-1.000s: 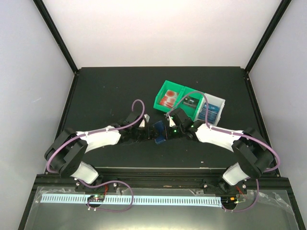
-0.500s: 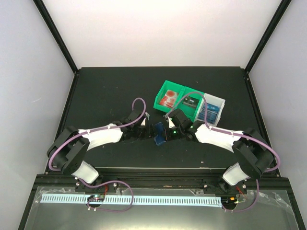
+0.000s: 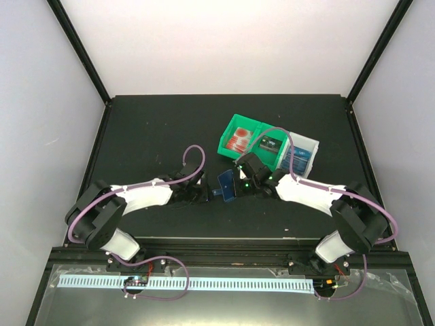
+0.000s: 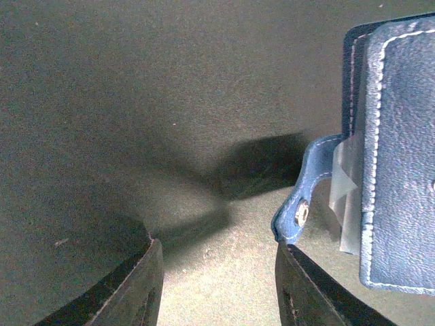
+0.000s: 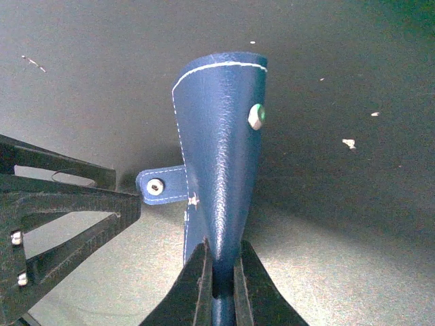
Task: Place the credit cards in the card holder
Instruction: Open the card holder at the center of the board.
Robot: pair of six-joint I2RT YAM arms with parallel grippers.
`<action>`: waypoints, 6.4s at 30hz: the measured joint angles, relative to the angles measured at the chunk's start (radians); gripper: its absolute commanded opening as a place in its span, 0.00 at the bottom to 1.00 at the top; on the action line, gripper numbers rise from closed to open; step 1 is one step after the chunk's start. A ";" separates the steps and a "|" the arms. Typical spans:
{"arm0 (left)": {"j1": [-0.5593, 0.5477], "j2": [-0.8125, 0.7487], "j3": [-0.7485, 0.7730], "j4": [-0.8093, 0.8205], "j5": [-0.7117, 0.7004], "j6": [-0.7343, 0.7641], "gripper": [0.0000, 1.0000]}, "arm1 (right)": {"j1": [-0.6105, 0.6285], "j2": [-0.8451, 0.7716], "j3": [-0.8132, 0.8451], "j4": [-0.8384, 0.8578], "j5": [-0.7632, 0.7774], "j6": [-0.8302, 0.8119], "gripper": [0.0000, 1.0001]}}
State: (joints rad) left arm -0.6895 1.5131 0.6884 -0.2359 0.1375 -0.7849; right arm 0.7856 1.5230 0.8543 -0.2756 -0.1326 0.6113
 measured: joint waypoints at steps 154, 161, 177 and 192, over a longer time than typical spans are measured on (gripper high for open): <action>0.001 -0.280 0.043 -0.183 0.064 0.164 0.01 | 0.095 0.021 0.150 -0.034 0.174 -0.158 0.04; 0.001 -0.280 0.044 -0.183 0.064 0.163 0.06 | 0.096 0.122 0.147 0.011 0.082 -0.159 0.27; 0.018 -0.255 0.014 -0.178 -0.020 0.110 0.36 | 0.148 0.294 0.194 -0.028 0.152 -0.163 0.60; 0.101 -0.368 -0.070 -0.081 -0.024 -0.002 0.36 | 0.208 0.344 0.241 -0.078 0.341 -0.086 0.76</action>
State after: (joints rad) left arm -0.5888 1.1450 0.6186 -0.3172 0.1135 -0.7864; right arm 0.9936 1.8668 1.0954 -0.3534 0.2081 0.5251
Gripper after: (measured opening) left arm 0.425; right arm 0.728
